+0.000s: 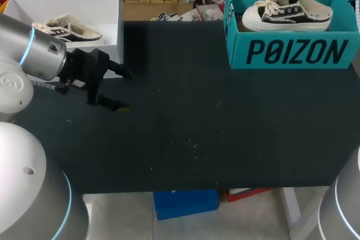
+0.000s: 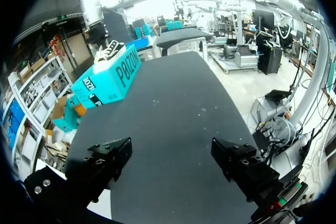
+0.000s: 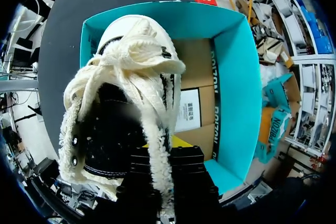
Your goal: Take the shoe out of the shoebox, open the shoe tongue, remove and reinsert the insole, then place the shoe into the shoebox
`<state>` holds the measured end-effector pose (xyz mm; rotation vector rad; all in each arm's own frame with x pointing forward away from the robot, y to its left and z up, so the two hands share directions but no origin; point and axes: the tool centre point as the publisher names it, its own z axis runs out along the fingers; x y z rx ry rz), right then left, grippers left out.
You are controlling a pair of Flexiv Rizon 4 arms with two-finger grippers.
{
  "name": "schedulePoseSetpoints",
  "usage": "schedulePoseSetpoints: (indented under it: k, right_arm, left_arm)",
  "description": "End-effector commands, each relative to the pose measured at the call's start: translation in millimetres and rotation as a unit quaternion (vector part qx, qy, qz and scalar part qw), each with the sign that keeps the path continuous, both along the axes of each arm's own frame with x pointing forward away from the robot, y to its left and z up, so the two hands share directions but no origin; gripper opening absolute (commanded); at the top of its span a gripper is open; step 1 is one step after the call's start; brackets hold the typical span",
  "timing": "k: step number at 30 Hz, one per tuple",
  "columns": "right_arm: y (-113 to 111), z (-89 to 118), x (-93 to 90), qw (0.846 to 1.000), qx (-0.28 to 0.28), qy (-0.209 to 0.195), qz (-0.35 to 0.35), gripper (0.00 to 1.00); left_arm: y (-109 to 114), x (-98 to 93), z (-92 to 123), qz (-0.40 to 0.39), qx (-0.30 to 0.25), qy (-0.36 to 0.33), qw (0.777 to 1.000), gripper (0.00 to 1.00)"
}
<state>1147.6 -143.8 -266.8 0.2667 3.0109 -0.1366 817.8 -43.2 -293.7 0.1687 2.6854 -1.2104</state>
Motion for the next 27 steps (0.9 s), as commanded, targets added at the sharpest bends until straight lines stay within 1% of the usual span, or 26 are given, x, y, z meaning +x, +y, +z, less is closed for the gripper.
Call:
schedulePoseSetpoints:
  k: [1, 6, 16, 21, 27]
  right_arm:
    - [-0.7, -19.7, 8.8, 1.000, 0.013, 0.010, 0.001, 0.00]
    - [-3.4, -38.7, 10.7, 1.000, 0.018, 0.018, 0.000, 0.00]
    - [-13.6, -79.1, 13.2, 0.998, 0.026, 0.051, -0.001, 0.00]
    - [-15.4, -98.2, 15.2, 0.998, 0.026, 0.057, 0.003, 0.00]
    - [-15.3, -116.1, 17.8, 0.998, 0.021, 0.062, -0.002, 0.00]
  left_arm:
    - [-0.8, -0.9, -0.4, 0.002, 0.001, -0.002, 1.000, 1.00]
    - [-0.8, -0.9, -0.4, 0.002, 0.001, -0.002, 1.000, 1.00]
    - [-0.8, -0.9, -0.4, 0.002, 0.001, -0.002, 1.000, 1.00]
    - [-0.8, -0.9, -0.4, 0.002, 0.001, -0.002, 1.000, 1.00]
    - [-0.8, -0.9, -0.4, 0.002, 0.001, -0.002, 1.000, 1.00]
